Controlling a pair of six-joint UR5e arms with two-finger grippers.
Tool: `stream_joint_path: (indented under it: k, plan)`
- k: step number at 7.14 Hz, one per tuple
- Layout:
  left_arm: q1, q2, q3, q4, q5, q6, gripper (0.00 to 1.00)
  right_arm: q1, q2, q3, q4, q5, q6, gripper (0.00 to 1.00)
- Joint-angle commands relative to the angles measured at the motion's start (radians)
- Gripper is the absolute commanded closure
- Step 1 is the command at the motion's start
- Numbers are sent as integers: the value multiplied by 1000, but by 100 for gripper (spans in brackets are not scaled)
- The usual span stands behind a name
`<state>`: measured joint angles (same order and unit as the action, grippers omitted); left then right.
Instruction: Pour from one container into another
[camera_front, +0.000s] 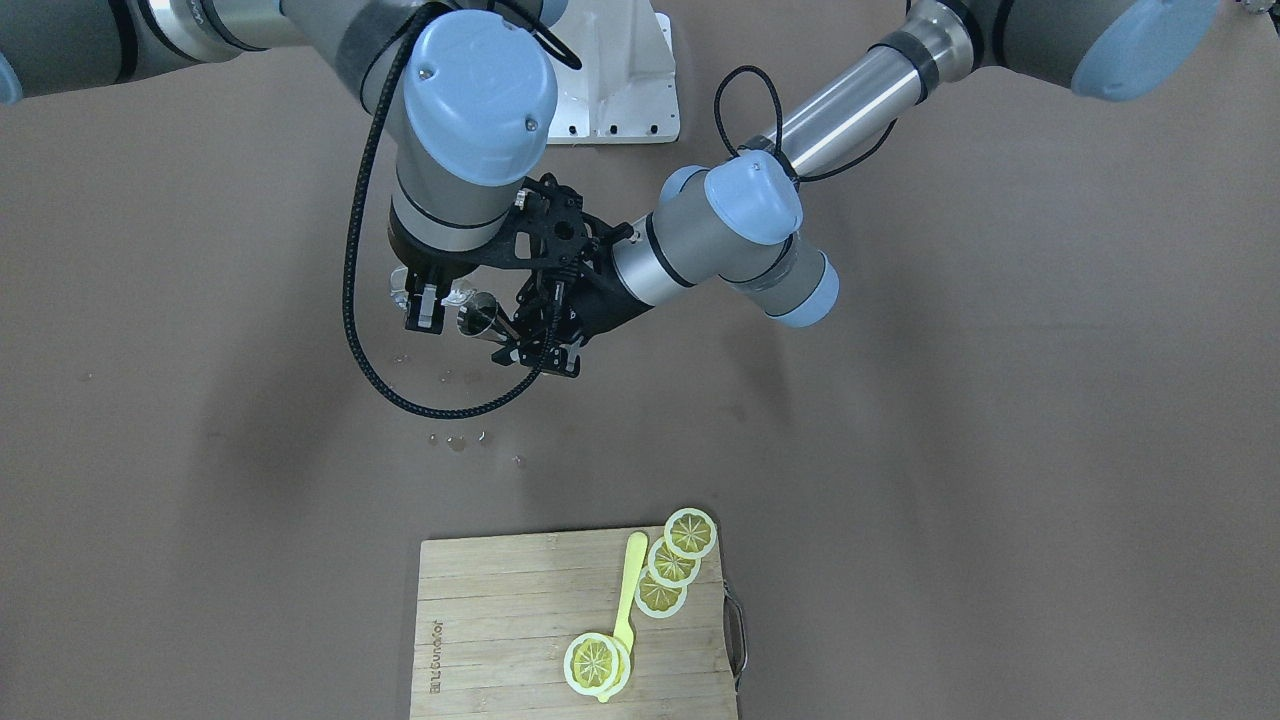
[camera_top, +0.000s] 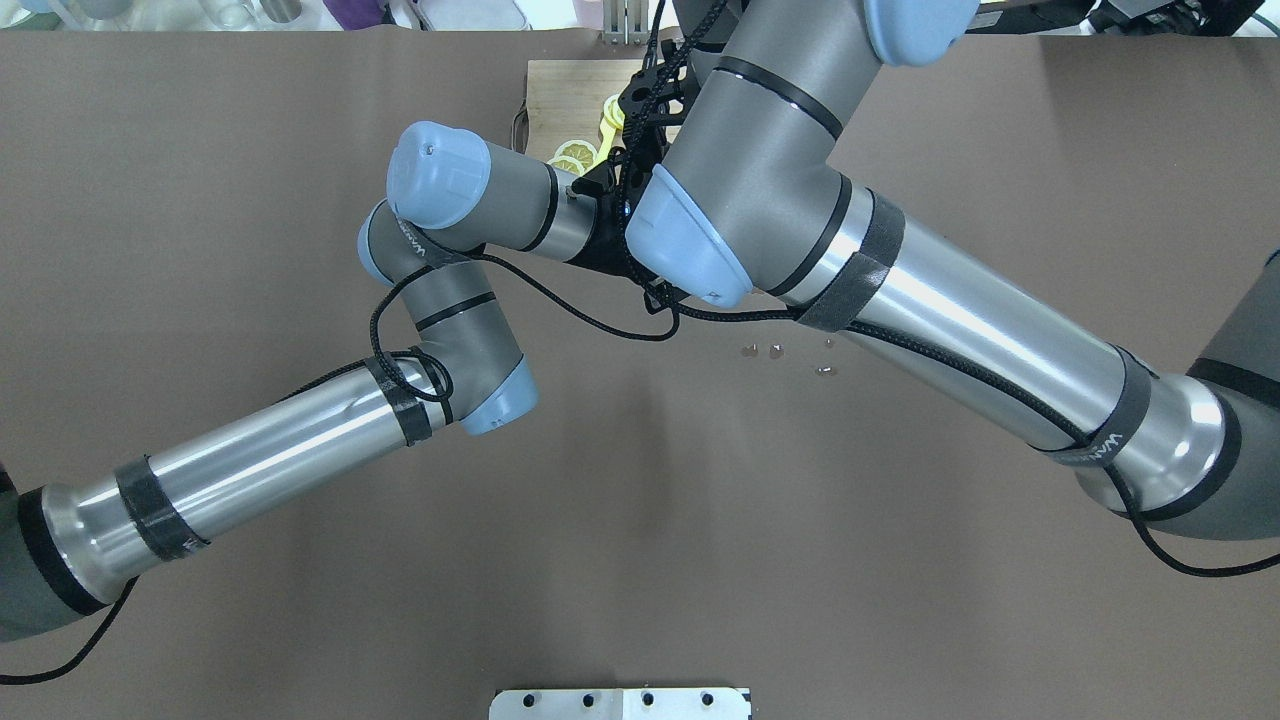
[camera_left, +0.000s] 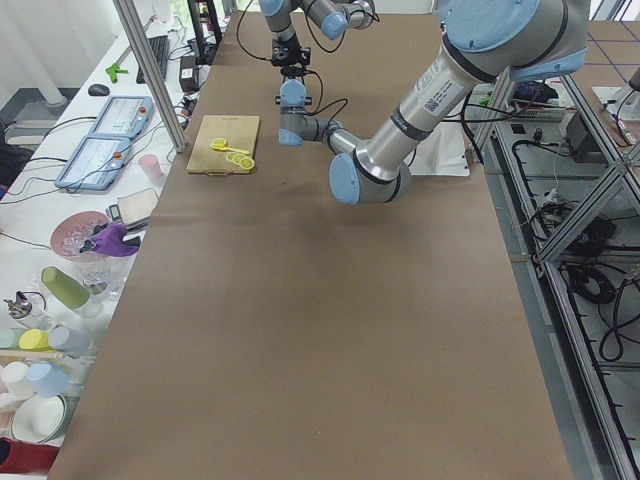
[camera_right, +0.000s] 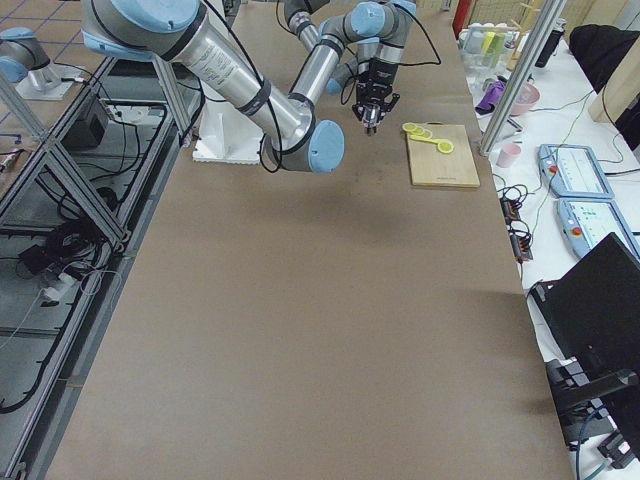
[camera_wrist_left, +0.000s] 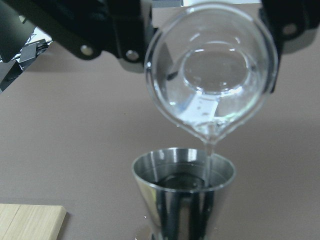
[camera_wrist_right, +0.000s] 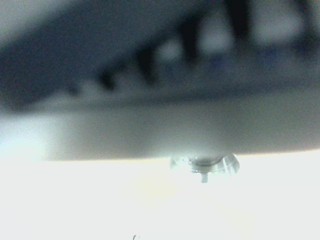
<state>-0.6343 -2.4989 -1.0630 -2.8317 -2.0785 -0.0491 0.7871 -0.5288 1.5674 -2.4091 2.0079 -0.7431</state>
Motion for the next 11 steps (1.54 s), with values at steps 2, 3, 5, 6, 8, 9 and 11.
stream_joint_path:
  k: [2,3,5,6,8,9,11]
  plan:
    - [-1,0,0,0,0,0,100,12,-95,150,45,15,14,100]
    - [-1,0,-2,-2,0,0,100,20,-97,152,69,25,19,100]
    - [-1,0,-2,-20,0,-18,100,69,-147,157,178,92,36,100]
    - [-1,-1,-3,-34,0,-29,100,96,-202,198,226,121,36,100]
    - [-8,0,-8,-54,0,-31,100,162,-336,288,309,191,40,100]
    - [-11,14,-15,-75,0,-73,100,205,-417,339,342,221,39,100]
    - [-34,70,-64,-95,0,-124,100,286,-601,399,497,283,37,100]
